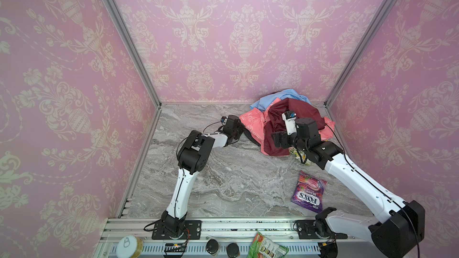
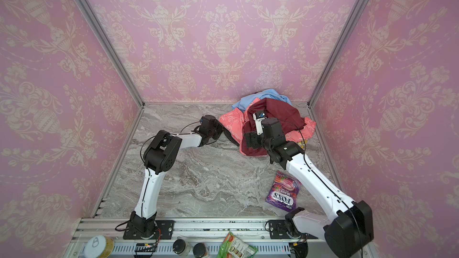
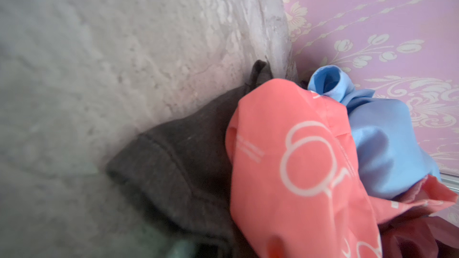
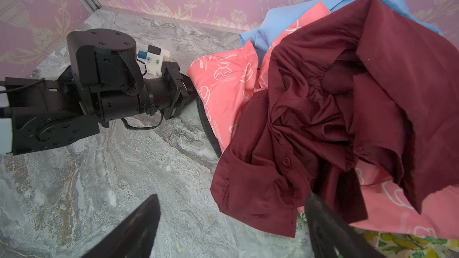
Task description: Pick out a specific cloth from the pile
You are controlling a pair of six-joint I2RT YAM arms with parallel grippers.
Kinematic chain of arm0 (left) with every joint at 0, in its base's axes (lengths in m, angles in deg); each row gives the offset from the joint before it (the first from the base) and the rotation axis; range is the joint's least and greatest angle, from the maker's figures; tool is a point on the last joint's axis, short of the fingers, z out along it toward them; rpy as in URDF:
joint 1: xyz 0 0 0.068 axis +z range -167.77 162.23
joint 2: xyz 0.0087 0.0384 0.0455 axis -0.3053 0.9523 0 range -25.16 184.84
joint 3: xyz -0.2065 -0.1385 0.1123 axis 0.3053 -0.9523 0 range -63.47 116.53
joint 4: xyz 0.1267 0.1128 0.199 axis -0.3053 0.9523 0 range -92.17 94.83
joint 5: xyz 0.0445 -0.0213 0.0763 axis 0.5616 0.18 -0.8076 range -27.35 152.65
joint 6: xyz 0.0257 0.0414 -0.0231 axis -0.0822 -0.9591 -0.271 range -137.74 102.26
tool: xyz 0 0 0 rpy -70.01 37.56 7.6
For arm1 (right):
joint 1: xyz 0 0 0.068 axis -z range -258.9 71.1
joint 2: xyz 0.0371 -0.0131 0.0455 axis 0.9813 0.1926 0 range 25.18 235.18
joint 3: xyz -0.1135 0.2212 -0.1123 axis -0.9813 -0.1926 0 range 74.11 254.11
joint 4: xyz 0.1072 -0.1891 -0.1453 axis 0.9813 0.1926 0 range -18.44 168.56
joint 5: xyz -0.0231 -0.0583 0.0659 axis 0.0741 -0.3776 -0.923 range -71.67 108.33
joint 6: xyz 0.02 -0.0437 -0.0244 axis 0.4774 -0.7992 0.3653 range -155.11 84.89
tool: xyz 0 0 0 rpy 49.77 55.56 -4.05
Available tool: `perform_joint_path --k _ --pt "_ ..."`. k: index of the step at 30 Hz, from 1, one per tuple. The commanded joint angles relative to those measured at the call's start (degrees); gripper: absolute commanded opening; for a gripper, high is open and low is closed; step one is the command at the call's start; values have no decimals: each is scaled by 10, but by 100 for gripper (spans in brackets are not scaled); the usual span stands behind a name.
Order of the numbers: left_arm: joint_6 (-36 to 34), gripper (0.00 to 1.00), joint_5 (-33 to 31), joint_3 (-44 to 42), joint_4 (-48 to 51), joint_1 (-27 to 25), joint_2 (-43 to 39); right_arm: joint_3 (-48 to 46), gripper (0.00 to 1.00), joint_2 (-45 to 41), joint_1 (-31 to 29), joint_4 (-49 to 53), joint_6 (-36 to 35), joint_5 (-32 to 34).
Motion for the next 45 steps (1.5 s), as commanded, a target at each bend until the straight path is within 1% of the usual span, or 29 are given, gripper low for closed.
perform_joint_path --k 1,5,10,16,18,21,25,26,27,29,34,38,40,42,45 --pt "-75 0 -21 51 50 -10 -59 39 92 11 1 23 -8 22" --pt "-136 0 -17 130 116 -18 -83 65 93 20 13 24 3 5" --pt "-181 0 -20 229 176 -28 -95 108 93 34 21 29 8 7" --pt "-222 0 -24 365 245 -33 -84 136 93 50 24 19 26 -16" --pt "-232 0 -20 426 273 -33 -69 146 93 56 24 15 28 -22" --pt "-252 0 -13 544 329 -36 -36 161 93 65 25 9 28 -30" --pt "-274 0 -9 741 408 -38 30 175 94 77 26 -16 23 -48" --pt "-277 0 -8 777 418 -38 41 178 94 80 28 -25 22 -53" --pt "-280 0 -9 795 421 -38 45 182 95 82 28 -32 21 -56" --pt "-287 0 -3 792 411 -38 32 193 96 89 30 -57 12 -64" --pt "-284 0 35 723 347 -39 -17 195 99 118 47 -150 -16 -87" --pt "-284 0 58 731 338 -40 -24 197 100 153 67 -210 -32 -110" --pt "-288 0 63 733 343 -40 -27 209 100 171 75 -208 -34 -117" --pt "-294 0 69 733 348 -40 -31 225 100 186 84 -189 -20 -106" --pt "-295 0 80 732 351 -40 -33 236 100 205 106 -169 30 -106"
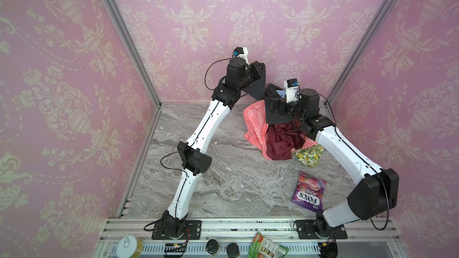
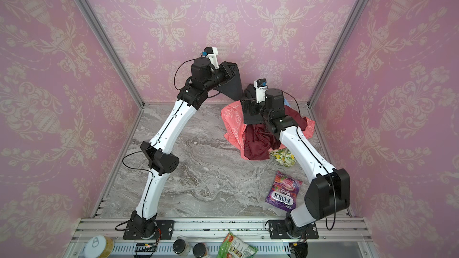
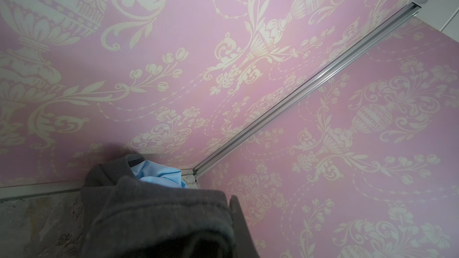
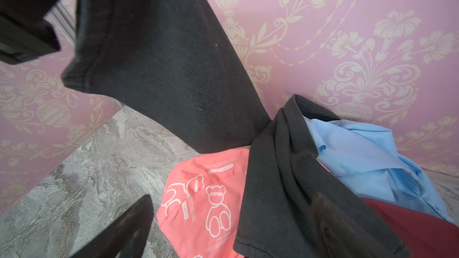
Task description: Pick out a specific cloth from the pile
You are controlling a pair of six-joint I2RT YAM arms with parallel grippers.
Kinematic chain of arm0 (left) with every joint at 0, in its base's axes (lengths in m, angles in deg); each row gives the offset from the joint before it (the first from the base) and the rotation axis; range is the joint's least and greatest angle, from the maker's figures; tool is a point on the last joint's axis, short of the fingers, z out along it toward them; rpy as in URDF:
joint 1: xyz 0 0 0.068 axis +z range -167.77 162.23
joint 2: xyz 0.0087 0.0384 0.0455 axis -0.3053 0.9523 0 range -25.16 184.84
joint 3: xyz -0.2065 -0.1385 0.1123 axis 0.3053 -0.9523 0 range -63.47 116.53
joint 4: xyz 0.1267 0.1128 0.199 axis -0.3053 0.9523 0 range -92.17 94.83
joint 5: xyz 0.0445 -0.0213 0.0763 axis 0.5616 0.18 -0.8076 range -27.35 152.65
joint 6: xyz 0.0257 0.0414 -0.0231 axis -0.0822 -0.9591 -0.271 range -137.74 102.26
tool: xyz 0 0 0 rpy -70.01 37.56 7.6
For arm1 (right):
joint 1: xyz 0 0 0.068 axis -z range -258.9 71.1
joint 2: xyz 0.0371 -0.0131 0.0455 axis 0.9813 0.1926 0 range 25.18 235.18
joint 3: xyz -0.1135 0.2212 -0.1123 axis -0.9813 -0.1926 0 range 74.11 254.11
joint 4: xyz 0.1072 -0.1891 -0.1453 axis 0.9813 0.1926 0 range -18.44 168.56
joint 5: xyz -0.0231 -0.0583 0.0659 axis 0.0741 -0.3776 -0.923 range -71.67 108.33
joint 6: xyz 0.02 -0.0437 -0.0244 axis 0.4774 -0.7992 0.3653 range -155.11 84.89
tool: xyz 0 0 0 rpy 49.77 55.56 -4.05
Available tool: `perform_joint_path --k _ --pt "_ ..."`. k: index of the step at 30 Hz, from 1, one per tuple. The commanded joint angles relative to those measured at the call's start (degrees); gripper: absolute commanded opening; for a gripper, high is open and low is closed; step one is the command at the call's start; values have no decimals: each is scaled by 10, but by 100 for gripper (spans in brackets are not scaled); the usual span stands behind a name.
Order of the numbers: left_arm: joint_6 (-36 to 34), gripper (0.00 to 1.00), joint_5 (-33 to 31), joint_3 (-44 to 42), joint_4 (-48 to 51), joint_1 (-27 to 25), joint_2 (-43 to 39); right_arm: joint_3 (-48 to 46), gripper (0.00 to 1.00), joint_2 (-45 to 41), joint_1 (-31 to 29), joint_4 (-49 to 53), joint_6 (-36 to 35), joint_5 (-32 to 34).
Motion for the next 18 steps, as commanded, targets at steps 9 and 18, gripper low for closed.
perform_joint_path --k 9,18 --pt "-37 0 45 7 -18 -15 -38 92 98 94 65 83 55 -19" --pt "-52 0 50 4 3 -32 -28 267 82 233 78 192 32 -64"
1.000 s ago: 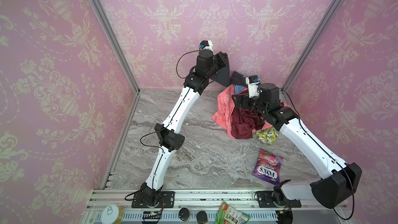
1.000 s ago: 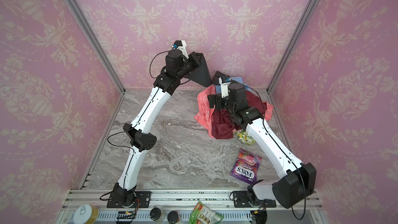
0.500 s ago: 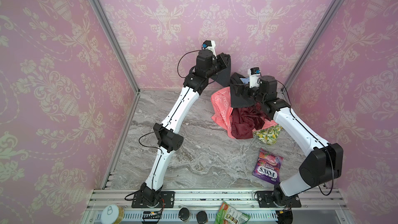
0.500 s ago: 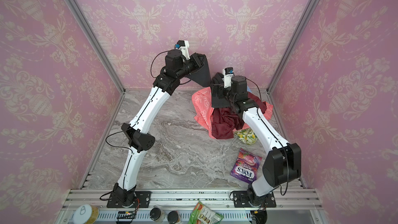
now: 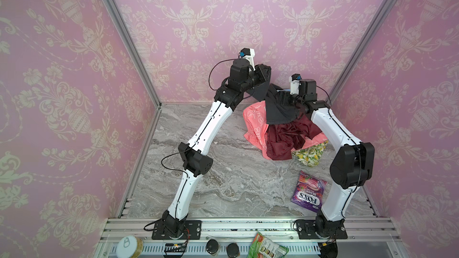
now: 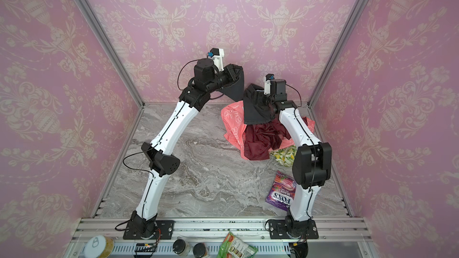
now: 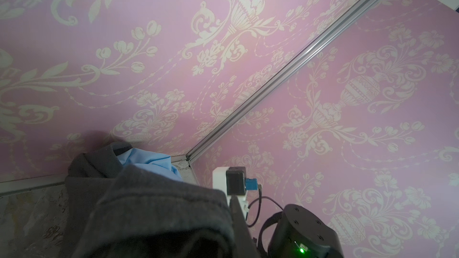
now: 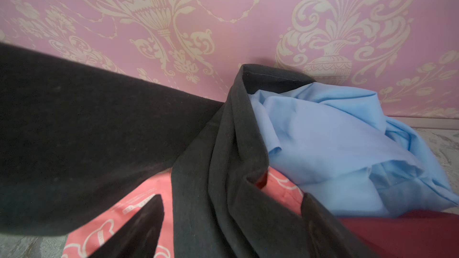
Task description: Pick out a specific cloth from the pile
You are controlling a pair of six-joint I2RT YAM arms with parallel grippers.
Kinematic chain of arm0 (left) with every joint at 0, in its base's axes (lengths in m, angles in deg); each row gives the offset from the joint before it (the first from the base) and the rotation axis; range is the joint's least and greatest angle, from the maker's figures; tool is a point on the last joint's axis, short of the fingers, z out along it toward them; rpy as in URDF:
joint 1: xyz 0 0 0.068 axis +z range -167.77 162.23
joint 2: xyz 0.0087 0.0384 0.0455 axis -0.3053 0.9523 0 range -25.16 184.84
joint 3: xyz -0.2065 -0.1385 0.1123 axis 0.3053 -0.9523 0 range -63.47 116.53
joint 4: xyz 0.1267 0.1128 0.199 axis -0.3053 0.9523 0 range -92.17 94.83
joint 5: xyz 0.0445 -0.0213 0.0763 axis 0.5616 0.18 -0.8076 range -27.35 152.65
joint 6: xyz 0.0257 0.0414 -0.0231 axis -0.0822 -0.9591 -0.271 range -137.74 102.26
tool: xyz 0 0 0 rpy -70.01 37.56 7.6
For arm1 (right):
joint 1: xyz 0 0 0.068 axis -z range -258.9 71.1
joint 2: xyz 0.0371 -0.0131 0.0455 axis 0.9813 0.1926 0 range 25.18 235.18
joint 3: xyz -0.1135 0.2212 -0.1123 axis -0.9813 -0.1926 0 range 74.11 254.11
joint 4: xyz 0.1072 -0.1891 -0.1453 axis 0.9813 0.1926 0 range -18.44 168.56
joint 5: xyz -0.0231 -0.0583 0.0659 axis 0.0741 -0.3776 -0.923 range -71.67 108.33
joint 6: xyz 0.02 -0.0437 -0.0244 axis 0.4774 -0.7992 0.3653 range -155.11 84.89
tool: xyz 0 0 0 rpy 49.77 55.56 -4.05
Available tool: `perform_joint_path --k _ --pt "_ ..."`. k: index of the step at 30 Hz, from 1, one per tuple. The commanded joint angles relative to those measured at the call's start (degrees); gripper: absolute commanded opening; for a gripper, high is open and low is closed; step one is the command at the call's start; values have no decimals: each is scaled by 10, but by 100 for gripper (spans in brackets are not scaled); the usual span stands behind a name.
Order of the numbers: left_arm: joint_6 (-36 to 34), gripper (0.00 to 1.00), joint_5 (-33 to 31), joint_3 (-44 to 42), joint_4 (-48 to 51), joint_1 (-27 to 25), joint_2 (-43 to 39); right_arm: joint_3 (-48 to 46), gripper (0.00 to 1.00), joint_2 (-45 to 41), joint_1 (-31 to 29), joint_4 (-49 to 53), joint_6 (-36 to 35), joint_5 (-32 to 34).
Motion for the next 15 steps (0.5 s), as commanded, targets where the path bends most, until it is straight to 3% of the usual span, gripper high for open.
perform_joint_path --k 1,9,11,15 --pt "-27 0 20 4 -12 -11 -25 68 77 35 0 69 -5 -27" --pt "-26 0 20 -4 -17 -15 -24 84 60 70 -3 96 12 -31" --pt "-27 0 20 -4 -15 -15 -26 84 51 73 -4 98 13 -29" --pt "-34 0 15 -5 -11 -15 -26 112 5 79 -4 108 17 -23"
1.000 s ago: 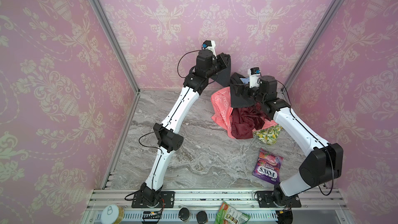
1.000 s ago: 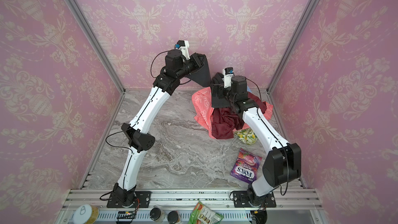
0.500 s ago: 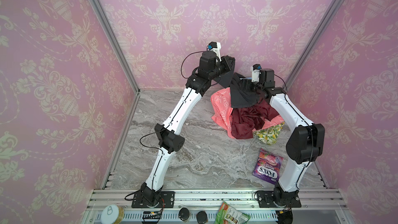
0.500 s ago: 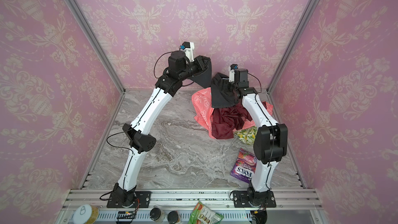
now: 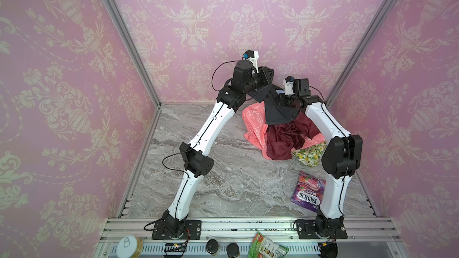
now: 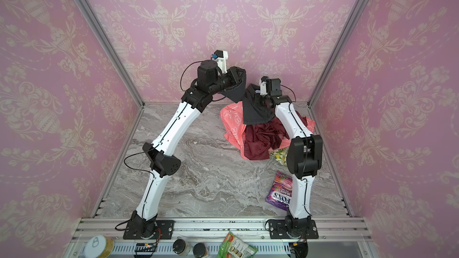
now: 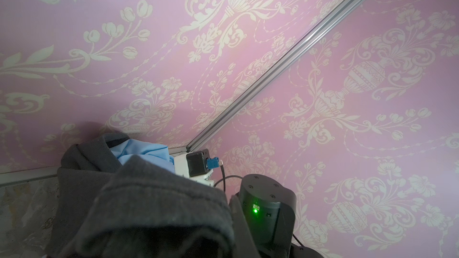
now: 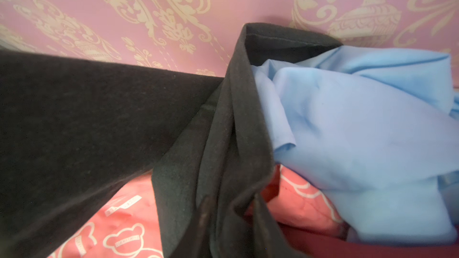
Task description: Pick out a specific cloth from the pile
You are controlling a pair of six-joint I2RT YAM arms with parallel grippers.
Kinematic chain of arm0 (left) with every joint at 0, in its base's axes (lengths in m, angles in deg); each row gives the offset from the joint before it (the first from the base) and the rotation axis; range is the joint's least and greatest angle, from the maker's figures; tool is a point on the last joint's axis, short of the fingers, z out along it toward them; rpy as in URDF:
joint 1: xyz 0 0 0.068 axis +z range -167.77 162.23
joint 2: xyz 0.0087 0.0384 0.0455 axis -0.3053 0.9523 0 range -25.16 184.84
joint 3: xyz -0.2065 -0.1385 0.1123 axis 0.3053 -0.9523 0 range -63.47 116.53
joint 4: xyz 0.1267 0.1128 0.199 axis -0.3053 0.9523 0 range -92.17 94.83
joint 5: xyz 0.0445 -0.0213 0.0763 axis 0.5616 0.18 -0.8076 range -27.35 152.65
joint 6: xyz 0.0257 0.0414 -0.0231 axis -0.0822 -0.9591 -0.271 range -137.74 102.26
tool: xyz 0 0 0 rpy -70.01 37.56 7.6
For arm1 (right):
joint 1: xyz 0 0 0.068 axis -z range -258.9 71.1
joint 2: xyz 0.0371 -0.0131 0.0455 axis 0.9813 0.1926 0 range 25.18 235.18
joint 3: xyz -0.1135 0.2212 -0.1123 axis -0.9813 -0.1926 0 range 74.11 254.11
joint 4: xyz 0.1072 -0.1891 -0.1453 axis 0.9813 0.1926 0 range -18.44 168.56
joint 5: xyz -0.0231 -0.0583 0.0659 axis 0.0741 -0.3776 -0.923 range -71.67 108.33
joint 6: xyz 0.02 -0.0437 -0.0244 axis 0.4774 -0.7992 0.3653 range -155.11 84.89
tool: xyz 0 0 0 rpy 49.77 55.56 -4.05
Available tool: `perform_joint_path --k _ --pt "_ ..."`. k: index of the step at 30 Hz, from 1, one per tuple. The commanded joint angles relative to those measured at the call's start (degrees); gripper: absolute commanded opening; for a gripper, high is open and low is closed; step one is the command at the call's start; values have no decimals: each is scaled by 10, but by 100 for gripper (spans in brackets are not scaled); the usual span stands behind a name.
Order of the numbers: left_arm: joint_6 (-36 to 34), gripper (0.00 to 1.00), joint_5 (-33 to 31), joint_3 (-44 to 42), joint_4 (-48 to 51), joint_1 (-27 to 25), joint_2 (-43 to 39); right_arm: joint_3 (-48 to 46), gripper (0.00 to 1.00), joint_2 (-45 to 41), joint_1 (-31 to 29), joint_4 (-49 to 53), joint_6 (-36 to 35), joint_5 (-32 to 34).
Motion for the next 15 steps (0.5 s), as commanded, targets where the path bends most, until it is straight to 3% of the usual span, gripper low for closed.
perform_joint_path --k 1,11,15 --pt "-27 0 13 1 -17 -5 -26 41 0 6 -4 15 10 3" --pt "-68 0 -4 1 -8 0 -33 153 0 -23 -3 -11 36 -3" --pt "-59 0 10 2 -20 21 -32 271 0 20 -3 -7 48 -28"
